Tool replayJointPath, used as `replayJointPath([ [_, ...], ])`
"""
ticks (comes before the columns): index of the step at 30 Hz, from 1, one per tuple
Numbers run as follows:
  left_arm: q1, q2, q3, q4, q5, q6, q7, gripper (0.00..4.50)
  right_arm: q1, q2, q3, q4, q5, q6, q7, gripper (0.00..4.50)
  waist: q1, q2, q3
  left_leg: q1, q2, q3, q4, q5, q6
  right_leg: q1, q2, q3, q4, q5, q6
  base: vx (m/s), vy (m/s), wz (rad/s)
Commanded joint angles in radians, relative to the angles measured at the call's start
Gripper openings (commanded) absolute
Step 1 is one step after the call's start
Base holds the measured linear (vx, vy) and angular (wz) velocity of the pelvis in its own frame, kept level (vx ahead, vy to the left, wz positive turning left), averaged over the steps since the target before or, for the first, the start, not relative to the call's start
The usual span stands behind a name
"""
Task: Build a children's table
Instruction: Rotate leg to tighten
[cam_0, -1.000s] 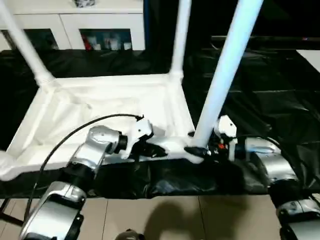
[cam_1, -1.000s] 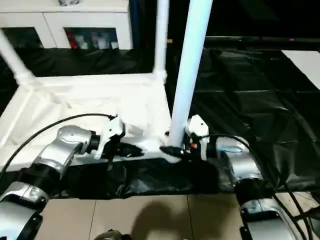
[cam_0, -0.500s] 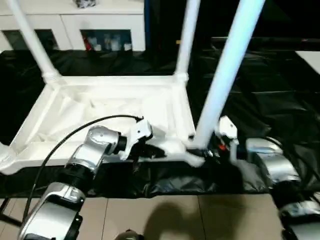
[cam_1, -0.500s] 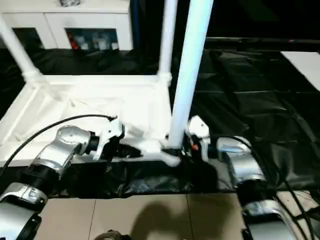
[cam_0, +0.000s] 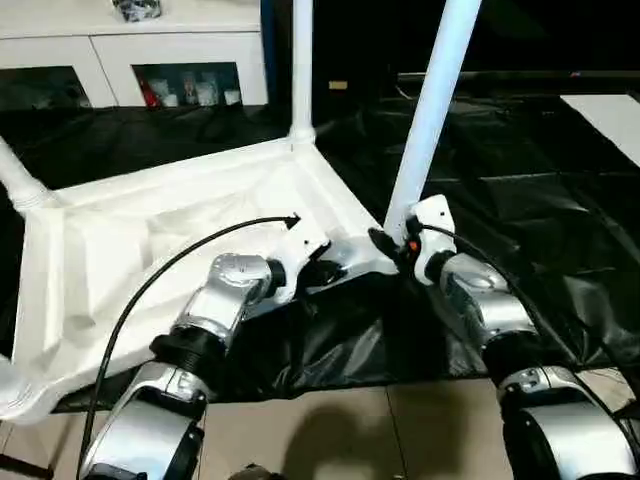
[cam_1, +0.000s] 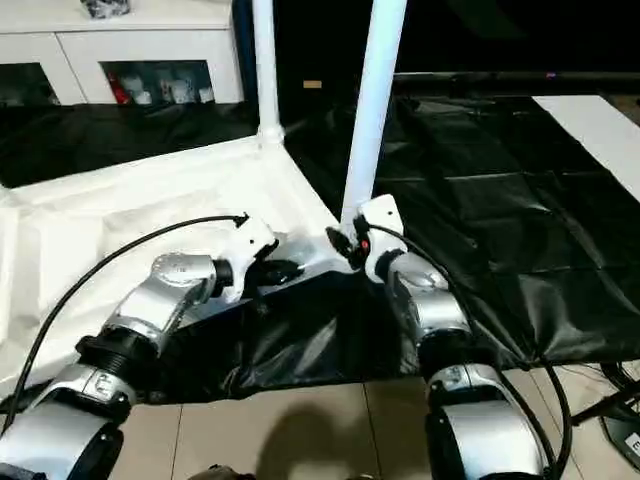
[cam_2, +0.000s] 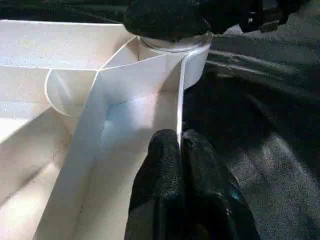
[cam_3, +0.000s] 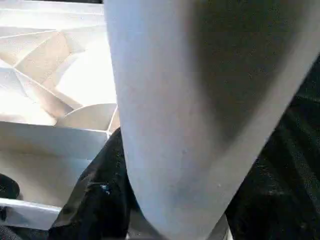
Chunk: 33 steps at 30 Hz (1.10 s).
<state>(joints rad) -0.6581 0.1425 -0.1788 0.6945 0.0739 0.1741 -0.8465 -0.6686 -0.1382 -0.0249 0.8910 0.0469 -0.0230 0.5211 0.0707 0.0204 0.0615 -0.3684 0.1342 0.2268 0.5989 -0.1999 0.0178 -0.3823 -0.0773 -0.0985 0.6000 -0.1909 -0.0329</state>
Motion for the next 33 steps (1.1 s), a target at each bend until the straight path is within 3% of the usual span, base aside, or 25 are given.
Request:
replayJointPath([
  [1, -0.052, -0.048, -0.006, -0.037, -0.023, -0.048, 0.033, 0.0, 0.029, 0.088, 0.067, 0.06, 0.004, 0.041, 0.071, 2.73, 0.002, -0.008, -0.065, 0.016, 0.121, -0.069, -0.077, -0.2, 0.025, 0.035, -0.126, 0.081, -0.076, -0.2, -0.233, 0.0, 0.0, 0.0],
  [3, -0.043, -0.044, -0.011, -0.048, -0.021, -0.048, 0.025, 0.0, 0.031, 0.074, 0.07, 0.06, -0.005, 0.029, 0.073, 3.09, 0.002, -0.006, -0.064, 0.018, 0.122, -0.068, -0.077, -0.207, 0.024, 0.034, -0.126, 0.08, -0.077, -0.207, -0.236, 0.0, 0.0, 0.0],
  [6, -0.024, -0.033, -0.022, -0.065, -0.018, -0.056, 0.007, 0.0, 0.071, 0.005, 0.094, -0.007, -0.035, -0.012, 0.103, 3.14, 0.002, -0.011, -0.064, 0.018, 0.123, -0.067, -0.077, -0.212, 0.02, 0.034, -0.126, 0.081, -0.077, -0.217, -0.231, 0.0, 0.0, 0.0],
  [11, -0.009, -0.013, -0.042, -0.071, 0.013, -0.053, 0.014, 0.0, 0.166, -0.102, 0.066, -0.182, 0.033, 0.004, 0.267, 3.14, 0.021, -0.014, -0.069, 0.017, 0.123, -0.063, -0.071, -0.152, 0.061, 0.04, -0.124, 0.08, -0.068, -0.121, -0.232, 0.0, 0.0, 0.0],
  [13, 0.0, -0.007, -0.05, -0.079, 0.015, -0.06, 0.003, 0.0, 0.194, -0.137, 0.062, -0.225, 0.04, -0.004, 0.3, 3.14, 0.026, -0.015, -0.07, 0.011, 0.125, -0.065, -0.069, -0.122, 0.087, 0.043, -0.123, 0.077, -0.061, -0.08, -0.235, 0.0, 0.0, 0.0],
  [17, 0.023, 0.002, -0.051, -0.103, 0.0, -0.075, -0.022, 0.0, 0.306, -0.268, 0.013, -0.401, 0.118, 0.019, 0.425, 3.14, 0.03, -0.017, -0.067, 0.012, 0.124, -0.066, -0.066, -0.16, 0.092, 0.045, -0.127, 0.077, -0.075, -0.161, -0.223, 0.0, 0.0, 0.0],
  [21, 0.049, 0.012, -0.041, -0.145, -0.033, -0.081, -0.037, 0.0, 0.411, -0.352, 0.006, -0.56, 0.186, 0.066, 0.533, 3.14, 0.033, -0.019, -0.067, 0.005, 0.126, -0.069, -0.066, -0.138, 0.122, 0.046, -0.123, 0.075, -0.072, -0.142, -0.214, 0.0, 0.0, 0.0],
  [22, 0.052, 0.013, -0.036, -0.154, -0.042, -0.079, -0.042, 0.0, 0.425, -0.359, 0.008, -0.583, 0.195, 0.078, 0.546, 3.14, 0.033, -0.019, -0.067, 0.004, 0.125, -0.068, -0.066, -0.138, 0.126, 0.046, -0.123, 0.073, -0.073, -0.148, -0.215, 0.0, 0.0, 0.0],
  [23, 0.053, 0.014, -0.036, -0.156, -0.043, -0.078, -0.043, 0.27, 0.426, -0.36, 0.009, -0.585, 0.196, 0.079, 0.547, 3.16, 0.03, -0.02, -0.066, 0.002, 0.123, -0.068, -0.066, -0.145, 0.129, 0.044, -0.123, 0.072, -0.075, -0.167, -0.212, 0.0, 0.0, 0.0],
  [26, 0.083, 0.043, -0.016, -0.267, -0.097, 0.02, -0.095, 0.55, 0.463, -0.346, 0.041, -0.657, 0.208, 0.118, 0.554, 3.16, 0.027, -0.023, -0.064, 0.004, 0.121, -0.068, -0.065, -0.155, 0.116, 0.039, -0.125, 0.072, -0.085, -0.245, -0.203, 0.0, 0.0, 0.0],
  [28, 0.095, 0.054, -0.012, -0.304, -0.107, 0.048, -0.106, 0.66, 0.459, -0.327, 0.054, -0.664, 0.205, 0.127, 0.54, 3.16, 0.028, -0.02, -0.065, 0.008, 0.126, -0.069, -0.069, -0.148, 0.102, 0.034, -0.121, 0.072, -0.08, -0.235, -0.216, 0.0, 0.0, 0.0],
  [30, 0.121, 0.086, -0.006, -0.383, -0.121, 0.109, -0.129, 0.9, 0.449, -0.3, 0.073, -0.678, 0.208, 0.155, 0.514, 3.16, 0.023, -0.03, -0.064, 0.01, 0.129, -0.07, -0.073, -0.145, 0.093, 0.032, -0.119, 0.073, -0.073, -0.2, -0.227, 0.0, 0.0, 0.0],
  [33, 0.152, 0.146, -0.006, -0.477, -0.146, 0.2, -0.179, 1.01, 0.411, -0.25, 0.097, -0.657, 0.2, 0.178, 0.479, 3.16, 0.019, -0.029, -0.061, 0.008, 0.122, -0.068, -0.072, -0.139, 0.083, 0.032, -0.121, 0.075, -0.074, -0.216, -0.22, 0.0, 0.0, 0.0],
])
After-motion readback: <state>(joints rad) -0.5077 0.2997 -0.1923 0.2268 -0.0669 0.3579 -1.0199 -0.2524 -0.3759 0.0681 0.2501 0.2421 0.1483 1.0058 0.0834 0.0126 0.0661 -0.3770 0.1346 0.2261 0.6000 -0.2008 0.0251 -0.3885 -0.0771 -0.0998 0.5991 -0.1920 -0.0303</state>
